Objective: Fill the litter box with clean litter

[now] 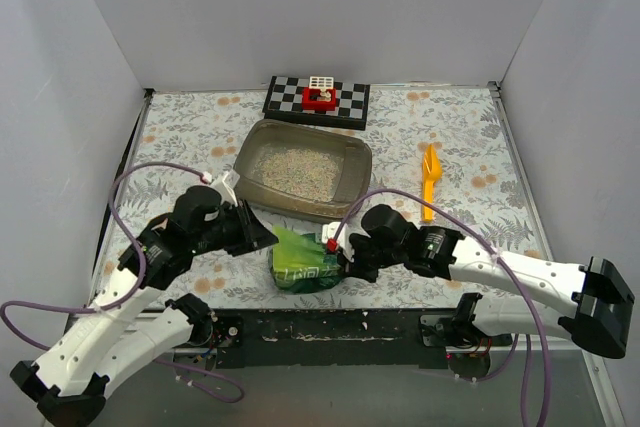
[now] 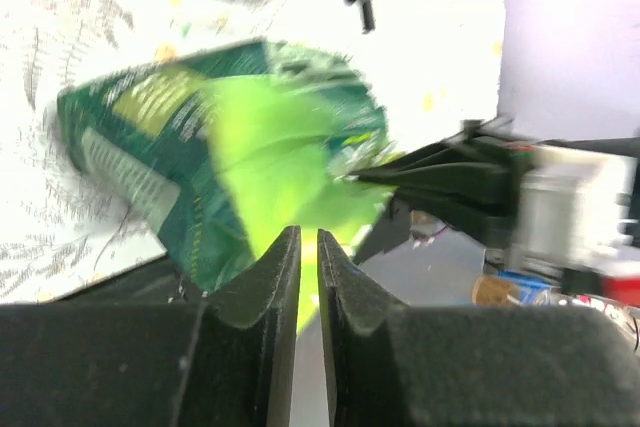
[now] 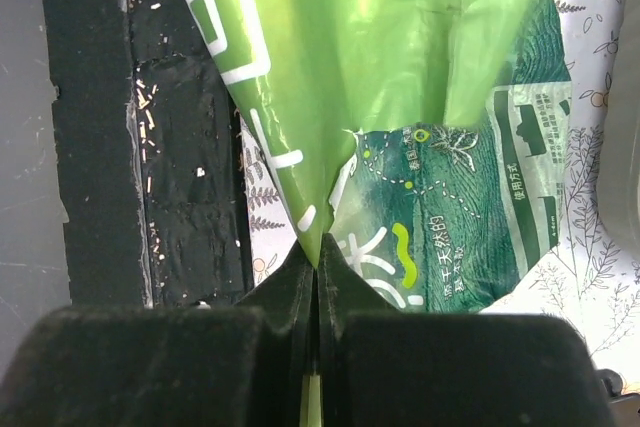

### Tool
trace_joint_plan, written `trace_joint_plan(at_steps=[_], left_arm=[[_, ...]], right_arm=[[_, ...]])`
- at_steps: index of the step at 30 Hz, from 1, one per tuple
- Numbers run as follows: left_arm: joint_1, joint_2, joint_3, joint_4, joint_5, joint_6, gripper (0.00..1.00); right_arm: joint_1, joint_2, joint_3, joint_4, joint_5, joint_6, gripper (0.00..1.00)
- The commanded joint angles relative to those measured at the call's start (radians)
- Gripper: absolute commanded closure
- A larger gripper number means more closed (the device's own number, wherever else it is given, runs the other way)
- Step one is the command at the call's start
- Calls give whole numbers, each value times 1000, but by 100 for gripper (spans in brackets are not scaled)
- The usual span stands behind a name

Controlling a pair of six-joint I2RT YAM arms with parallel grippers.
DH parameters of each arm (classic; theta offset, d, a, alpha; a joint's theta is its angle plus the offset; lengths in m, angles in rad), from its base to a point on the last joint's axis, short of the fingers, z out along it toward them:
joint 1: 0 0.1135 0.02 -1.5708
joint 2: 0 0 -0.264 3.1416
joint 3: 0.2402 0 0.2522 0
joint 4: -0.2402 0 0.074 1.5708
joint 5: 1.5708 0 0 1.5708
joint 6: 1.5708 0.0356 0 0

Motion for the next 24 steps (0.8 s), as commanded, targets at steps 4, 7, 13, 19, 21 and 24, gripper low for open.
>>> trace_joint_plan(at_steps=[4, 7, 13, 19, 21, 24], left_arm=[[7, -20, 275, 56, 2, 325, 83], [7, 14, 249, 177, 317, 405, 88], [7, 43, 156, 317, 461, 514, 68], [7, 146, 68, 410, 513, 645, 55], [5, 163, 21, 470, 516, 684, 52], [7, 174, -51, 573, 548, 757, 50]], right_arm=[[-62, 57, 141, -120, -81, -59, 99], [-136, 83, 265, -247, -194, -113, 99], [-171, 137, 477, -520, -245, -183, 99], [-176, 148, 445, -527, -259, -179, 99], [-176, 129, 411, -491, -267, -163, 99], [-176, 109, 370, -465, -270, -148, 99]])
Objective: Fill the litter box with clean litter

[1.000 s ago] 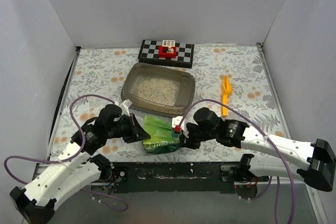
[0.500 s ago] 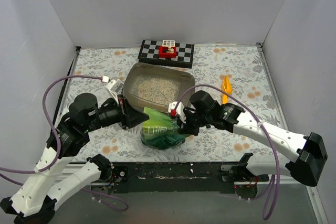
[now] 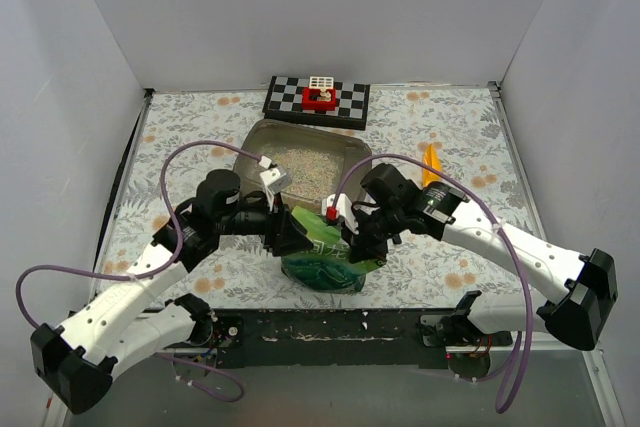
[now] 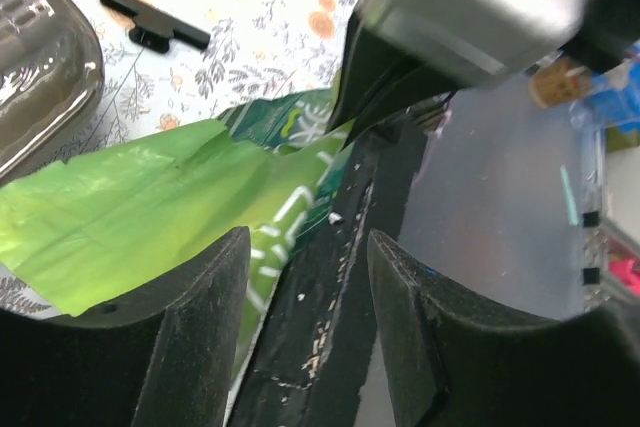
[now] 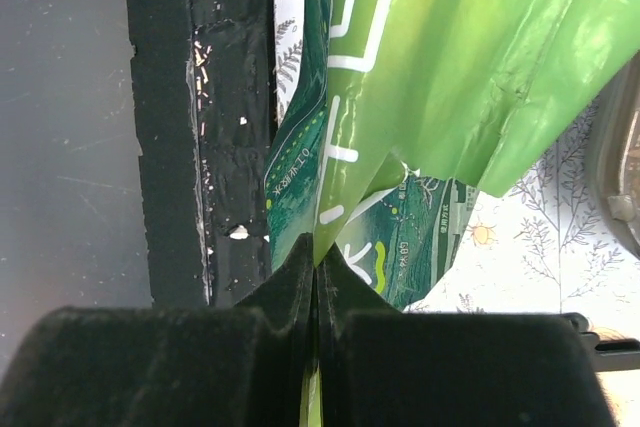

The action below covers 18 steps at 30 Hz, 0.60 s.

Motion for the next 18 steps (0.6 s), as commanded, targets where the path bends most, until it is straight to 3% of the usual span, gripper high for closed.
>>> trace_joint_plan(at_steps=[1, 8, 15, 18], left_arm=[[0, 6, -85, 185, 72, 152, 49], [0, 3, -174, 352, 47, 230, 40], [0, 60, -193, 400, 210, 238, 34], [-7, 47, -217, 399, 215, 240, 35]], right_arm=[[-3, -59, -36, 35, -65, 23, 99], [-4, -85, -73, 63, -77, 40, 99], [-7, -85, -108, 95, -85, 52, 99], [-22, -82, -120, 103, -94, 54, 99]])
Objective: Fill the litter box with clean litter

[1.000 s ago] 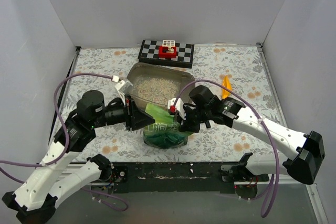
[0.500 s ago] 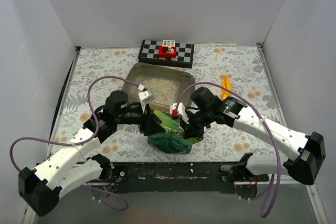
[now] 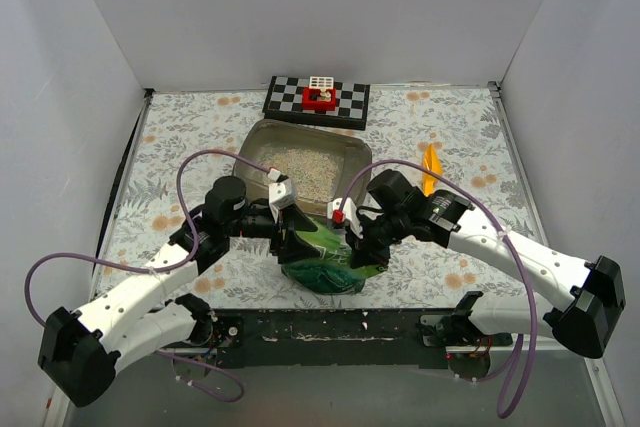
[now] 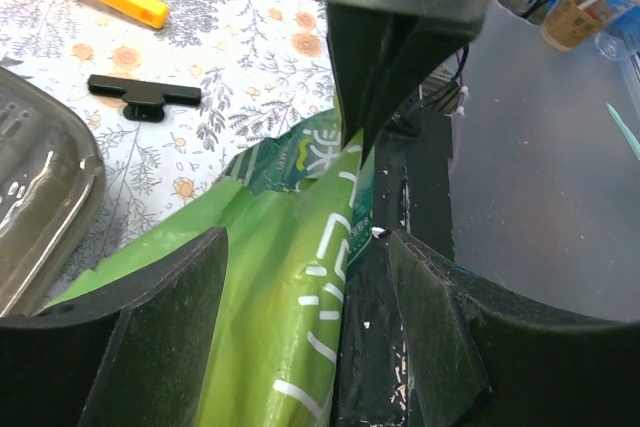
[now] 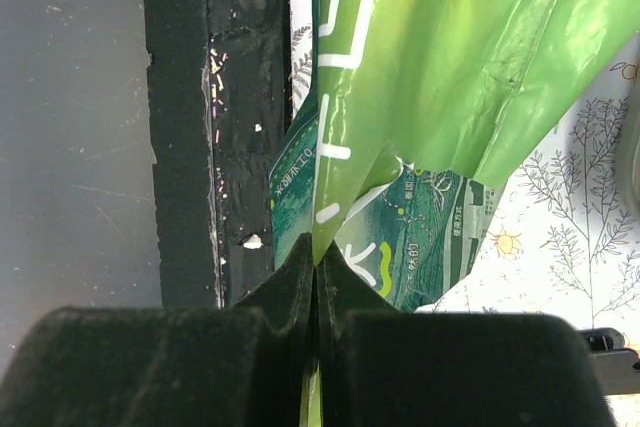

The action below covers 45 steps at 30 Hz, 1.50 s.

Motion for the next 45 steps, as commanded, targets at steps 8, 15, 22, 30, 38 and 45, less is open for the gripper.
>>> trace_joint_plan(at_steps=[8, 15, 22, 30, 38, 45], left_arm=[[-43, -82, -150, 41, 0, 43, 36], [-95, 10, -144, 25, -109, 97, 50], [-140, 136, -86, -44, -255, 164, 100], [-147, -33, -17, -172, -504, 119, 100], [-154, -136, -14, -267, -622, 88, 100], [-154, -134, -32, -243, -617, 83, 100]], right_arm=[[-59, -16, -16, 29, -61, 7, 99], [-76, -16, -27, 40, -73, 6, 99], [-100, -16, -33, 55, -76, 14, 99], [-103, 61, 33, 109, -47, 50, 99], [-91, 205, 181, 132, -10, 69, 99], [-80, 242, 166, 163, -16, 107, 99]])
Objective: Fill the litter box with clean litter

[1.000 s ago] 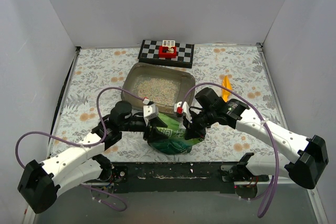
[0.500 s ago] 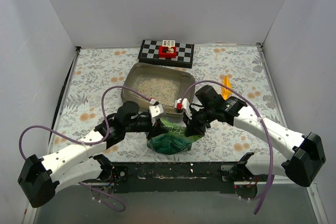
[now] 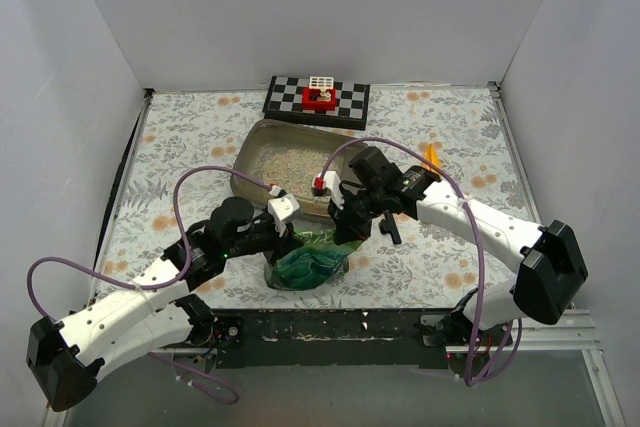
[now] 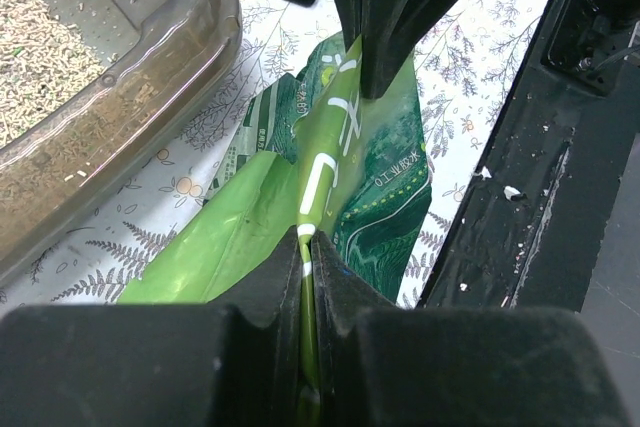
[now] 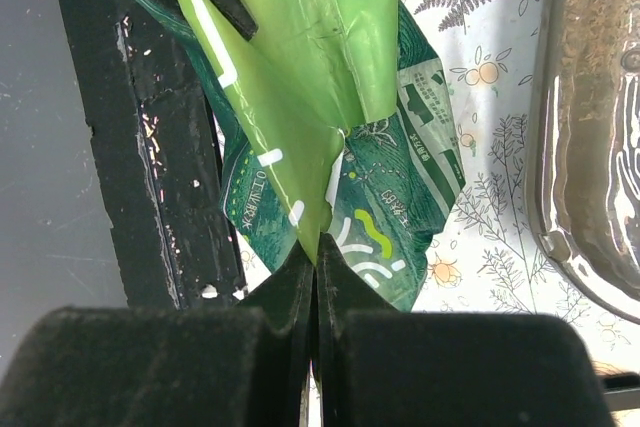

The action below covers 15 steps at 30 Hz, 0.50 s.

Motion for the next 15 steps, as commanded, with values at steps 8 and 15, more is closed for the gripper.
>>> trace_joint_plan(at_steps=[8, 15], left_arm=[[5, -17, -28, 58, -81, -5, 100], [5, -17, -25, 67, -90, -13, 100]], right_arm=[[-9, -144, 15, 108, 85, 110, 56], [-112, -327, -20, 68, 408, 361, 28]])
